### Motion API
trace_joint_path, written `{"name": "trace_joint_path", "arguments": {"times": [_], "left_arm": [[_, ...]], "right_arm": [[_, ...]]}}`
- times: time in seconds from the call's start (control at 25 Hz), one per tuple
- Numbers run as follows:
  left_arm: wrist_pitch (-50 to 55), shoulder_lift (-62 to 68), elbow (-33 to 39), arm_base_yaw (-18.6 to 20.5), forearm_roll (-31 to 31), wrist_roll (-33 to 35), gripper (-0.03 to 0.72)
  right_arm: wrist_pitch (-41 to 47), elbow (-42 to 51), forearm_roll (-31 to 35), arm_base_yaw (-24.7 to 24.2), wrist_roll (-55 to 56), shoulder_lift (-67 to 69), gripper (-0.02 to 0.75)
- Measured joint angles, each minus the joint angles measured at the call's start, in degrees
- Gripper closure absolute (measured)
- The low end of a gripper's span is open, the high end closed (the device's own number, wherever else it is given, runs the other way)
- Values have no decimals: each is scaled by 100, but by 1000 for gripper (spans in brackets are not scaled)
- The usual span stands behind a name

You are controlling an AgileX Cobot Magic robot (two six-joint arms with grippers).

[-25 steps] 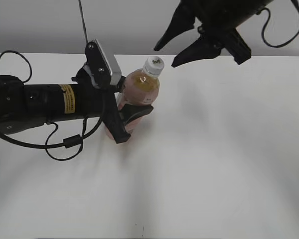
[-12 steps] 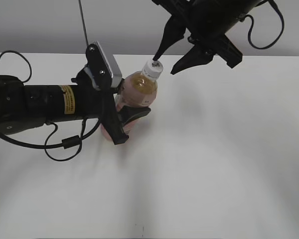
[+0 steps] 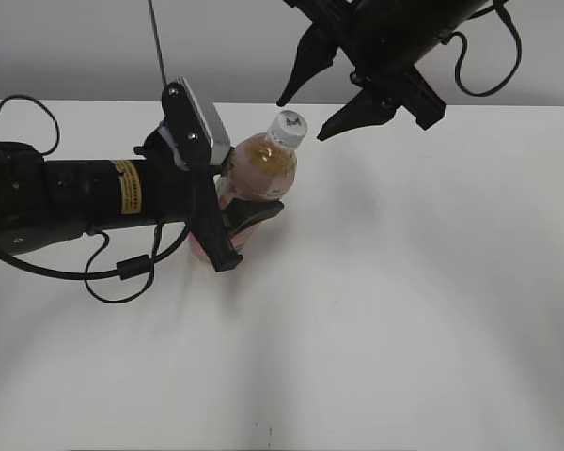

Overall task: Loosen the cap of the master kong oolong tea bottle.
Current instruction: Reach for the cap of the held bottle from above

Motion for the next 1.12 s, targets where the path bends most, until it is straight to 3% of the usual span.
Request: {"name": "trace_joint_path", "arguments": {"times": [0.68,0.96,1.12], "left_arm": [[0,0,0,0,-31,0,276],[47,0,0,0,-65,0,276],[53,0,0,5,-65,18,276]], "right_arm": [[-111,-2,287,122,7,137,352],[-100,-2,237,122,-18,198,458],[-95,-2,231,122,-254,203,458]]}}
